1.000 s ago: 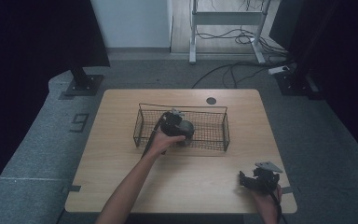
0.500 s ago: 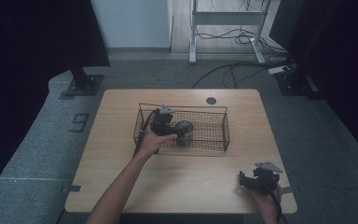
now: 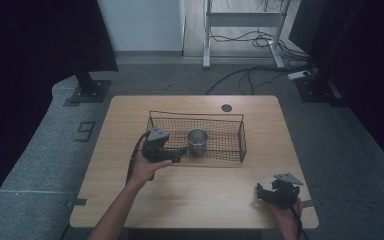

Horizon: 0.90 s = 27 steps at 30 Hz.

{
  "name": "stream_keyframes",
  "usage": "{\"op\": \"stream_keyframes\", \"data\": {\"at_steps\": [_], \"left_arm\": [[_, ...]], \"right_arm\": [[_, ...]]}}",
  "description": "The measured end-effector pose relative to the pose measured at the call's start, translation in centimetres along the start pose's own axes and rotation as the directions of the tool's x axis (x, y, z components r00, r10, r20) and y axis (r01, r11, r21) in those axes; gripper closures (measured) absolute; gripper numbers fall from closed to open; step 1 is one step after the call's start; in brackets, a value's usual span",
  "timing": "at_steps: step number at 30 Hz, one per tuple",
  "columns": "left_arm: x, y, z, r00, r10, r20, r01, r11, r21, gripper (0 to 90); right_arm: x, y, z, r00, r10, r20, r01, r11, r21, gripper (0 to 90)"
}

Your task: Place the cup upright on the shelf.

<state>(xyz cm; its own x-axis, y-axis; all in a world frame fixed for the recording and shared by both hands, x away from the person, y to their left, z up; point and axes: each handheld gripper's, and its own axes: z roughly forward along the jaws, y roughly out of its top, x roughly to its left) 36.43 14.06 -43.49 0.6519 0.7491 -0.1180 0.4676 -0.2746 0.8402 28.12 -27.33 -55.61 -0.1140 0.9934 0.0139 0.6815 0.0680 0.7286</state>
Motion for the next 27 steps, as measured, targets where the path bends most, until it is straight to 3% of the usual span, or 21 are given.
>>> {"op": "stream_keyframes", "data": {"at_steps": [12,19,24,27], "left_arm": [[0.8,-5.3,-2.8,0.9996,-0.016,-0.024,0.016,0.9996,0.022,14.3],[1.2,-8.1,-3.7,0.9994,-0.034,-0.009,0.034,0.9985,0.043,14.5],[1.7,-9.2,-3.8,0.9984,-0.055,-0.016,0.056,0.9969,0.056,14.5],[1.9,-9.2,-4.1,0.9972,-0.072,-0.02,0.073,0.9966,0.039,14.7]], "right_arm": [[0.0,0.0,0.0,1.0,0.0,0.002,0.0,1.0,-0.001,7.0],[0.0,0.0,0.0,1.0,0.001,0.003,-0.001,1.0,-0.002,7.3],[0.0,0.0,0.0,1.0,0.001,0.003,-0.001,1.0,-0.002,7.4],[0.0,0.0,0.0,1.0,0.002,0.004,-0.002,1.0,-0.002,7.4]]}}
